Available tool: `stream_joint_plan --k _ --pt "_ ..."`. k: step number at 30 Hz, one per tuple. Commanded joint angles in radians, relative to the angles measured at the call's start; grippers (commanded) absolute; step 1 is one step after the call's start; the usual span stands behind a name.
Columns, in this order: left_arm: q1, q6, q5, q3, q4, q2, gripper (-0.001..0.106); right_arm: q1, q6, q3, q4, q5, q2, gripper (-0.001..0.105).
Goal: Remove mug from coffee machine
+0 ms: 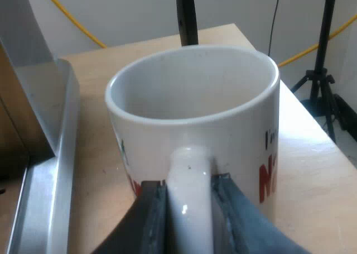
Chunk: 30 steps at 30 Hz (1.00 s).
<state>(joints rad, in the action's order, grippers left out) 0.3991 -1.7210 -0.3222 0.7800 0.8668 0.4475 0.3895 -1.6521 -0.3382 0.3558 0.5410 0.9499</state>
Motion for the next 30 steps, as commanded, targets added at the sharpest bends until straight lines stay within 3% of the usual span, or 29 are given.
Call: stream_joint_plan --k 1,15,28,30 --pt "0.005 -0.011 -0.022 0.005 -0.012 0.015 0.079 -0.014 -0.013 -0.013 0.107 -0.007 0.075 0.000" --pt "0.005 -0.011 -0.028 0.005 -0.013 0.091 0.079 -0.014 -0.011 -0.013 0.411 -0.031 0.431 0.000" --pt "0.005 -0.011 -0.045 0.005 -0.080 0.105 0.079 -0.014 -0.009 -0.013 0.424 -0.029 0.494 0.000" --pt "0.005 -0.011 -0.045 0.005 -0.080 0.105 0.079 -0.014 -0.009 -0.013 0.424 -0.029 0.494 0.007"
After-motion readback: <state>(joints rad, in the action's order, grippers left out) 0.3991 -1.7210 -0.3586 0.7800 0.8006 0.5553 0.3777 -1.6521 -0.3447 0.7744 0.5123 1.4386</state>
